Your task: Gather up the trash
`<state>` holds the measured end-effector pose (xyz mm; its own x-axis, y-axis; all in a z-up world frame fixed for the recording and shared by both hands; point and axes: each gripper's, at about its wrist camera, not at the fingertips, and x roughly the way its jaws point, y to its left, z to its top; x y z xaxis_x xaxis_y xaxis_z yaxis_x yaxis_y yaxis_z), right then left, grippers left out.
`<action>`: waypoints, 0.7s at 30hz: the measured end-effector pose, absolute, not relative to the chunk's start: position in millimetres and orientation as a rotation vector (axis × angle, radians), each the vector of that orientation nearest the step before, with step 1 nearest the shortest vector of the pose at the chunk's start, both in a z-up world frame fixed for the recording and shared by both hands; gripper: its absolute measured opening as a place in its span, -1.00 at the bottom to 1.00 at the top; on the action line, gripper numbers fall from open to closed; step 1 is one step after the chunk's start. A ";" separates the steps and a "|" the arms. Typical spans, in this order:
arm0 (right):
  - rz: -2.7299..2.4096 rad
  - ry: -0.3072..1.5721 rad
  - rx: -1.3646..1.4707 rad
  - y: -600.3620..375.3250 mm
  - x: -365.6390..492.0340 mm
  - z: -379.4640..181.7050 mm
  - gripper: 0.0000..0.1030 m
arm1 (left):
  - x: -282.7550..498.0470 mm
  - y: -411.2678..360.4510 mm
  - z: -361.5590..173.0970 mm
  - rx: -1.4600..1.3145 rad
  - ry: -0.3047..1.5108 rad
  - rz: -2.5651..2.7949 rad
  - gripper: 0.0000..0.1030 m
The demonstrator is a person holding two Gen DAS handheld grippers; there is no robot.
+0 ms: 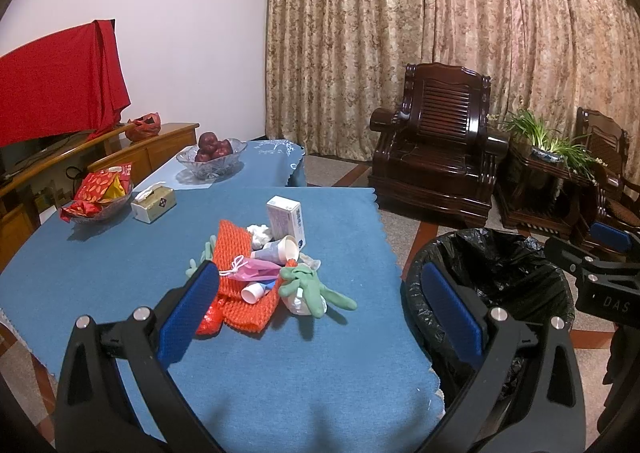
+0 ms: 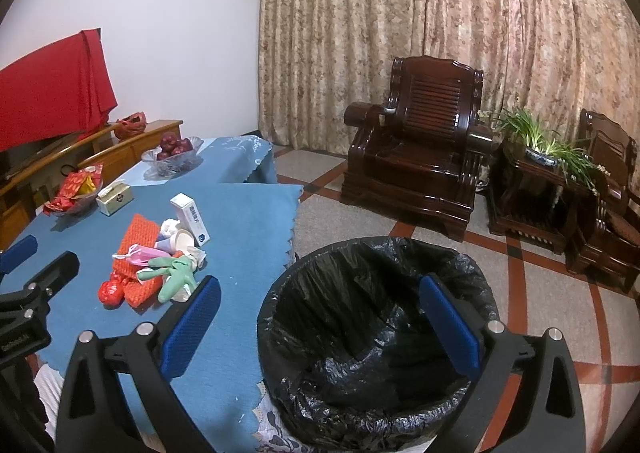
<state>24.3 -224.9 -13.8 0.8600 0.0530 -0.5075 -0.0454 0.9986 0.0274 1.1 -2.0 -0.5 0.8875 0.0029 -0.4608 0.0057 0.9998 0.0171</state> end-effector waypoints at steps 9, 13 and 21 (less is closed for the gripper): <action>0.046 0.530 0.016 -222.5 25.3 -13.1 0.89 | 3.2 3.9 -2.7 0.019 0.477 0.000 0.91; 0.047 0.531 0.016 -222.5 24.9 -13.2 0.89 | 3.0 3.7 -2.5 0.018 0.477 0.000 0.91; 0.047 0.531 0.016 -222.2 25.4 -13.4 0.89 | 3.1 3.7 -2.6 0.020 0.477 0.001 0.91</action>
<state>25.4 -222.2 -13.4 0.8615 0.0489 -0.5054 -0.0407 0.9988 0.0273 3.1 3.7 -2.6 0.8885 0.0051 -0.4588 0.0041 0.9998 0.0191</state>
